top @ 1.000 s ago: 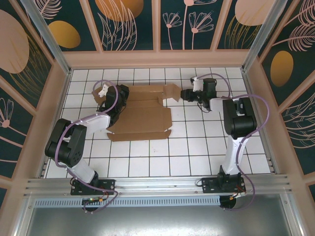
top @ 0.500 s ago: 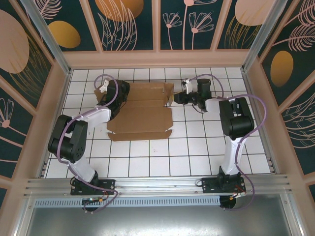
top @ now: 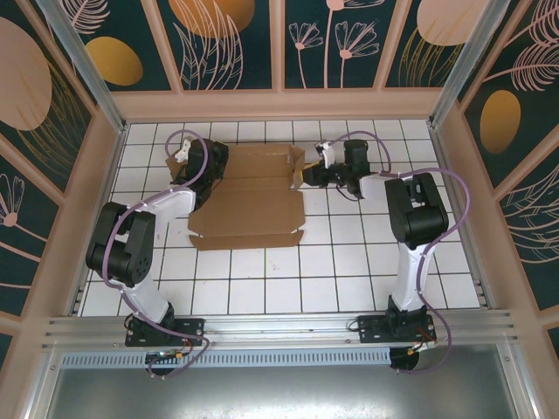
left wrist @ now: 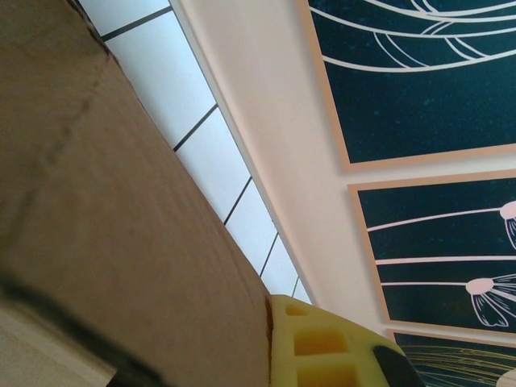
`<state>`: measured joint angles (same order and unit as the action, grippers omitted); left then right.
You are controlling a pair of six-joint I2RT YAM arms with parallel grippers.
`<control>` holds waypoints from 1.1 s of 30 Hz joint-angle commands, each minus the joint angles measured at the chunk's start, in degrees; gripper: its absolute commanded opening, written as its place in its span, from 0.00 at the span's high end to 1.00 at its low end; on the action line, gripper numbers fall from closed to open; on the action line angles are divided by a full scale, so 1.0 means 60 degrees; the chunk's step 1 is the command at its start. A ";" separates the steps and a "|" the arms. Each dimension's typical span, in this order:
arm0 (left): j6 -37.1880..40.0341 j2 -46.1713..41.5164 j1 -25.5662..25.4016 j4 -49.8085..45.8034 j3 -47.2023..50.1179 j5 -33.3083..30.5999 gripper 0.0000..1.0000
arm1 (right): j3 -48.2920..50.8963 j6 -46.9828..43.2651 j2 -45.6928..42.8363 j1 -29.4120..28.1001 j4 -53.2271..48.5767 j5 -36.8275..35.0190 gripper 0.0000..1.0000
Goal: Fold the paper box
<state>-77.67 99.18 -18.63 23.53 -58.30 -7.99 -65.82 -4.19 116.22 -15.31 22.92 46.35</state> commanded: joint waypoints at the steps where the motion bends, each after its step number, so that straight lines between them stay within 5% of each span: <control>1: 0.0193 0.0188 -0.0082 -0.0408 0.0252 0.0598 1.00 | 0.0121 -0.0486 -0.0363 -0.0464 0.0427 0.0158 0.65; 12: 0.0228 0.0272 -0.0074 -0.0523 0.0213 0.0702 1.00 | 0.0586 -0.0642 -0.0776 -0.0841 0.0678 -0.0225 0.67; 33: 0.0492 0.0430 -0.0087 -0.0919 -0.0401 0.0951 1.00 | -0.1619 -0.0358 -0.0037 -0.1112 -0.1344 -0.2255 0.68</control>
<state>-77.65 100.57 -17.32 22.87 -60.23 -8.62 -72.27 -6.74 115.39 -19.88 12.34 33.56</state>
